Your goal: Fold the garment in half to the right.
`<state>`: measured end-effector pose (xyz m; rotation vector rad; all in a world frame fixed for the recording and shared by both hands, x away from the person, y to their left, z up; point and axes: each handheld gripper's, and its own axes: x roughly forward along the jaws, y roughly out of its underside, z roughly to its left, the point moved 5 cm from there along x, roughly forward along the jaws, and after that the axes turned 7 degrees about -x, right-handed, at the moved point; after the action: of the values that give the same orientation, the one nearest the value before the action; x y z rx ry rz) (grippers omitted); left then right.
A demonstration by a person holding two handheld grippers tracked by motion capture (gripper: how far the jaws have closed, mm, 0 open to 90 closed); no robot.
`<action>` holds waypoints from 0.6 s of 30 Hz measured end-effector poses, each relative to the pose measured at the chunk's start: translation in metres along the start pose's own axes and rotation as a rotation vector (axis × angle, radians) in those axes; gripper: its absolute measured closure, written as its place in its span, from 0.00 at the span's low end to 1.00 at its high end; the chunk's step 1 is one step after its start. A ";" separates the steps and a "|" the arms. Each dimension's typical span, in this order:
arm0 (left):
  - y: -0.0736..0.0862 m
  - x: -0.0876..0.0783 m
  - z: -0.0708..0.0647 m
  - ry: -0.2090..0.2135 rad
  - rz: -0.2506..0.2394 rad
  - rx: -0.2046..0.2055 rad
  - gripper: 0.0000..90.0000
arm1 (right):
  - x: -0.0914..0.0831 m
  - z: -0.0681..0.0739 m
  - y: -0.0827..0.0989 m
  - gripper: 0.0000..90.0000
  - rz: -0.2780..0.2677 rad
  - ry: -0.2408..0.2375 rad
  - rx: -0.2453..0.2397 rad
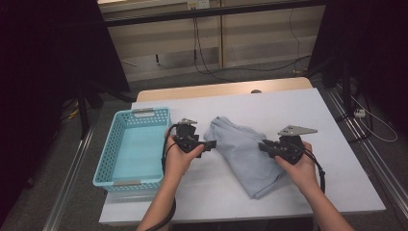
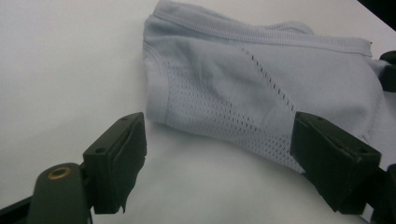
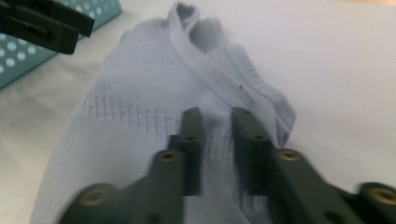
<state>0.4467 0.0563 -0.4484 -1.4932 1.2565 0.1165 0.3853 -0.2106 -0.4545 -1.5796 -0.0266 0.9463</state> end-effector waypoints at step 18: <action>0.011 0.005 -0.006 0.011 0.015 0.020 0.21 | -0.005 -0.028 0.024 0.99 0.042 0.127 0.021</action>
<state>0.4374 0.0511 -0.4565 -1.4690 1.2742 0.1059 0.3863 -0.2428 -0.4732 -1.6235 0.1053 0.8743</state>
